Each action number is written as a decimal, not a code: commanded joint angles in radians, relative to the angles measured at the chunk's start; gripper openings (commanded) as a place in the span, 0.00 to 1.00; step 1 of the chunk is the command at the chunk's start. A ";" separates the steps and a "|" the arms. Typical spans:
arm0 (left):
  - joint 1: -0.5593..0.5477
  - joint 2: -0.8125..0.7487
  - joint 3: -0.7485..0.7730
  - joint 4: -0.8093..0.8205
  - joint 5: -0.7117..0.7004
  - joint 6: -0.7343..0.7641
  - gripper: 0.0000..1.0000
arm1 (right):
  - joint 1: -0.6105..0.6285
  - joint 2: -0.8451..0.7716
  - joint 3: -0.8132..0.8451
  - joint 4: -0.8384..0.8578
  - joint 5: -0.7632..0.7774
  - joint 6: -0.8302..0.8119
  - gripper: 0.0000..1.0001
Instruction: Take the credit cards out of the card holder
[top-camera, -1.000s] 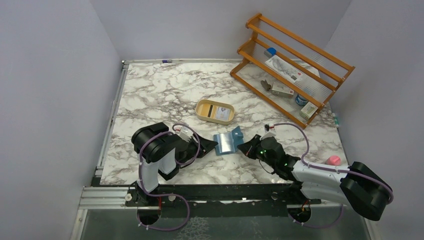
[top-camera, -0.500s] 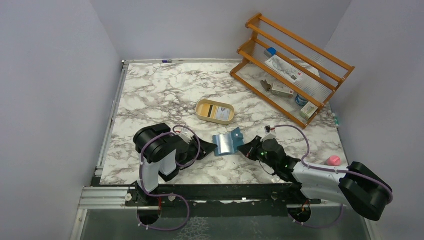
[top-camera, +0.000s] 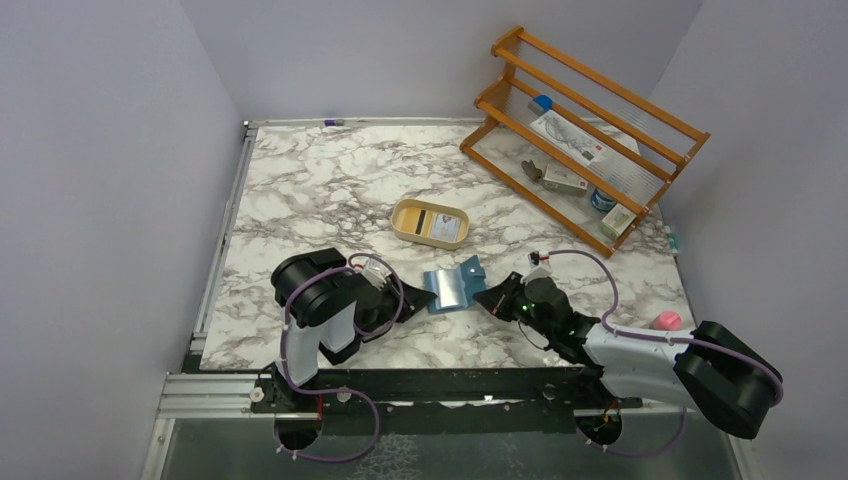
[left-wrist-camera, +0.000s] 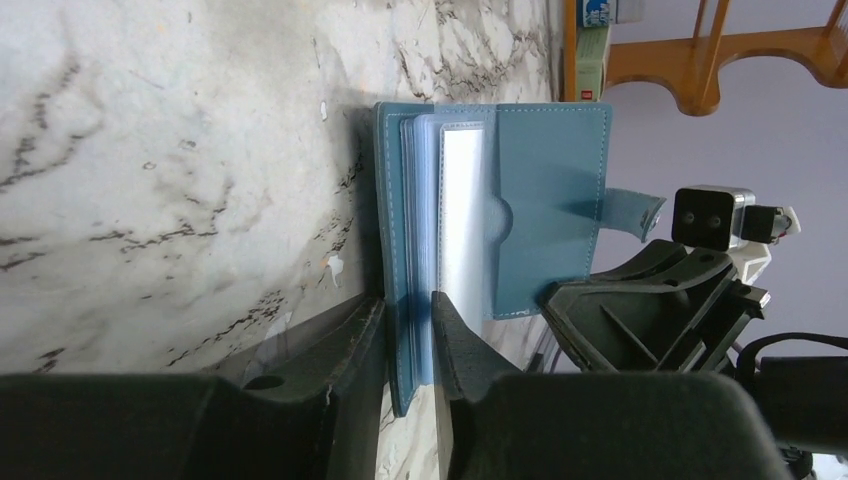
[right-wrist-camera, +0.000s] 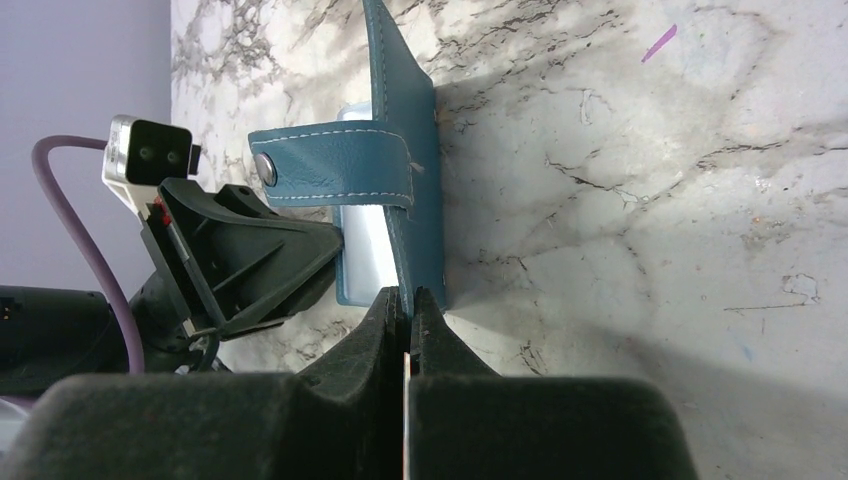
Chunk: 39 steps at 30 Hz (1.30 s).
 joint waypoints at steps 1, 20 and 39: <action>-0.009 0.013 -0.036 0.257 -0.052 0.011 0.24 | -0.004 0.007 -0.015 0.020 -0.023 0.008 0.01; -0.009 0.004 -0.070 0.257 -0.100 -0.014 0.24 | -0.008 0.006 -0.035 0.036 -0.030 0.013 0.01; -0.009 -0.035 -0.054 0.257 -0.079 0.016 0.00 | -0.012 -0.003 -0.039 0.034 -0.037 -0.003 0.01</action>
